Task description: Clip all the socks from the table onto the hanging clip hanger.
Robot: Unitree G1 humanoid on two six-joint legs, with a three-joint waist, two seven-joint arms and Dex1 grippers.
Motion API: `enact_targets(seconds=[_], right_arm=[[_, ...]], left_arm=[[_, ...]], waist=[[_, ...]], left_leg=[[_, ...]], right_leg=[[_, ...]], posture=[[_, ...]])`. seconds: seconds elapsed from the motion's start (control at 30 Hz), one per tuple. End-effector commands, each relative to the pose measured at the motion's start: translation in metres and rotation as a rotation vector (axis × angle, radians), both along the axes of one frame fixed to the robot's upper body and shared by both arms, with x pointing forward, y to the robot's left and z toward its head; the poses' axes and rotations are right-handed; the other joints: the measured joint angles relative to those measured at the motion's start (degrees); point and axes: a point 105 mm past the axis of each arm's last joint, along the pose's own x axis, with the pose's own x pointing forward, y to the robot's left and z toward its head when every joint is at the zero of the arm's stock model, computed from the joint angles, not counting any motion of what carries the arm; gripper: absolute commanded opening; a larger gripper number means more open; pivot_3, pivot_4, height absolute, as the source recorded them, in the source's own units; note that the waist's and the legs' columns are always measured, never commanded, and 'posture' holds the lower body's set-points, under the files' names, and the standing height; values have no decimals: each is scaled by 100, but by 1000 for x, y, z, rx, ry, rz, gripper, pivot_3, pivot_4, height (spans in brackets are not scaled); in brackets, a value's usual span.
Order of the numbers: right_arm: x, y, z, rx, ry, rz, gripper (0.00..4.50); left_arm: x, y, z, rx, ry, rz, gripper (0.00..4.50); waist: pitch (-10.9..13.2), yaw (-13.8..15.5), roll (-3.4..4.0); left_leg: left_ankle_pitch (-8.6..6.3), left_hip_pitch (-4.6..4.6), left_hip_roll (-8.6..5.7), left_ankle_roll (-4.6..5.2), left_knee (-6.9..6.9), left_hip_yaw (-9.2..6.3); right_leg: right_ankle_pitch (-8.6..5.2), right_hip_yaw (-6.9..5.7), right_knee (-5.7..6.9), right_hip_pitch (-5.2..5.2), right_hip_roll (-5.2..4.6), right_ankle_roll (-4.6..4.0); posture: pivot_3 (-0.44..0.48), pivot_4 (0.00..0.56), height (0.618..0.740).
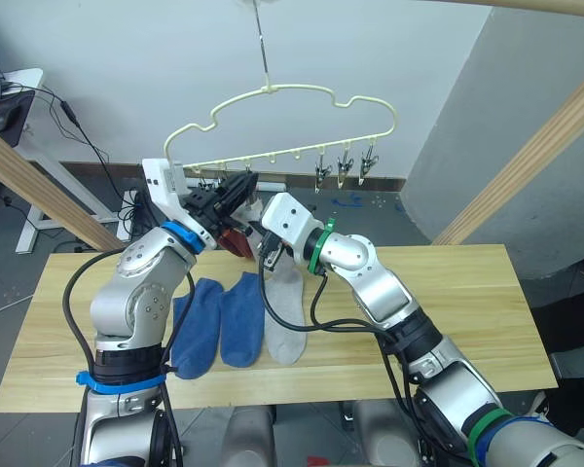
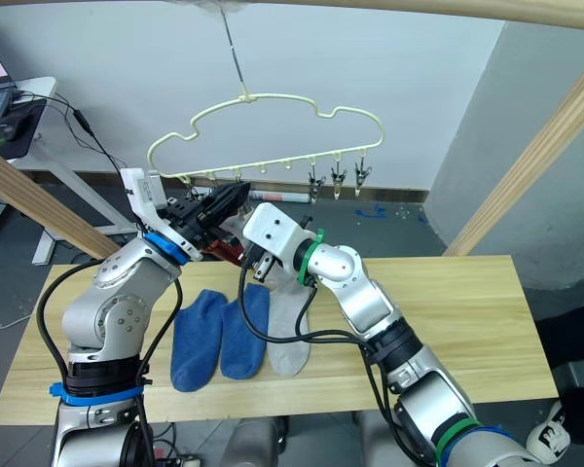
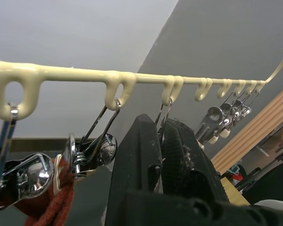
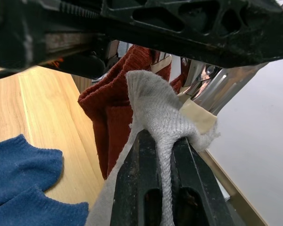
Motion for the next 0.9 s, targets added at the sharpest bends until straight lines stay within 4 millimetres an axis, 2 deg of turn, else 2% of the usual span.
enact_targets(seconds=[0.03,0.13,0.33,0.37,0.57,0.7,0.8,0.9], right_arm=[[-2,3,25,94,-42,24,0],[-2,4,24,103,-32,31,0],[1,2,23,99,-33,30,1786],[1,2,21,84,-36,32,2163],[-5,-12,5,-10,-44,49,2163],[-15,-36,0,-39,-29,41,2163],[-19,-59,5,-23,-2,-18,2163],[-17,-75,18,32,3,-110,2163]], left_arm=[[-4,0,-2,33,-9,10,420],[-4,0,-2,46,-12,13,1379],[-9,-1,-3,74,-21,4,3369],[-11,0,-2,79,-21,3,3413],[-19,11,-10,139,-3,31,3413],[-31,9,-20,262,-23,-22,3413],[-43,-2,-26,387,-83,-130,3413],[-51,-10,-27,417,-119,-217,3413]], waist=[[0,0,0],[0,1,0],[0,5,0],[0,5,0],[0,8,0],[0,29,0],[2,33,3],[4,30,5]], left_leg=[[0,0,0,0,0,0],[0,0,0,0,0,0],[0,-1,0,0,0,0],[0,-1,0,0,0,0],[0,0,0,0,-4,0],[0,-5,0,0,-5,-1],[0,-6,-2,0,-6,-1],[0,-4,0,0,-6,1]], right_leg=[[0,0,0,0,0,0],[0,0,0,0,0,0],[0,0,0,-1,0,0],[0,0,0,-1,0,0],[0,0,0,-2,0,0],[0,-1,-2,-3,-1,0],[-1,0,-3,-4,-2,0],[-3,2,-3,-5,0,2]], posture=[[-81,275,721],[-75,275,721],[-63,272,721],[-63,272,721],[-48,282,721],[-37,289,721],[-39,303,721],[-46,312,721]])
